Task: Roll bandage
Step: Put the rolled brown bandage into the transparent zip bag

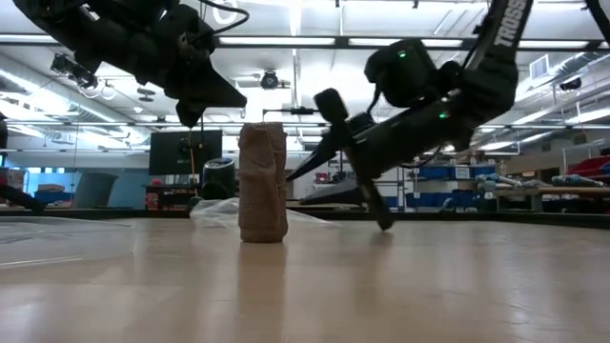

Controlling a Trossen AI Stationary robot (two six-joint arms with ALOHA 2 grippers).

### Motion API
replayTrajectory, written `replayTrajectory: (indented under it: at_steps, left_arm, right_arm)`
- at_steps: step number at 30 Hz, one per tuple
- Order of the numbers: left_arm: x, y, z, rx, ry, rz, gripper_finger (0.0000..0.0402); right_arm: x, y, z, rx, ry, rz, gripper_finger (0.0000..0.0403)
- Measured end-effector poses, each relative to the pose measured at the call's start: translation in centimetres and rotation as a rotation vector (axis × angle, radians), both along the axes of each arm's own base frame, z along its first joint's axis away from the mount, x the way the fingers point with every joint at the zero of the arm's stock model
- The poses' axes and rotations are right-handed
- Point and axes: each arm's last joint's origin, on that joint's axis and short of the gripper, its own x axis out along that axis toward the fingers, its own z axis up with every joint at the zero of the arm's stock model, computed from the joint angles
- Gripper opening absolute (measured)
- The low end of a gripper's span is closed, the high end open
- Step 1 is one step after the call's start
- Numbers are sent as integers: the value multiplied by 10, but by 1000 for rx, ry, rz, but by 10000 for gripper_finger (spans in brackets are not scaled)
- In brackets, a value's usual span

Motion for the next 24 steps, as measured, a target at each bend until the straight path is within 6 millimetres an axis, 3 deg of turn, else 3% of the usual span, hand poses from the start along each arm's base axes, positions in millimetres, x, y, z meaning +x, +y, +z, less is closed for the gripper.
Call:
replayTrajectory:
  at_steps: [4,8,11,16,19,24]
  left_arm:
    - [0,0,-1,7,9,-3,9]
    - [-1,0,-3,8,30,-4,9]
    - [-1,0,-3,28,34,-11,9]
    - [-6,8,-11,60,137,101,9]
    - [-10,26,-24,-47,226,203,3]
    - [-9,54,-40,-254,244,90,11]
  right_arm:
    - [12,-7,4,-174,6,81,85]
    - [6,-7,20,-303,50,200,10]
    - [-2,-4,51,-371,46,291,16]
    - [-23,7,76,-574,188,386,38]
    - [-31,13,85,-686,261,348,55]
    - [-33,16,96,-748,228,300,85]
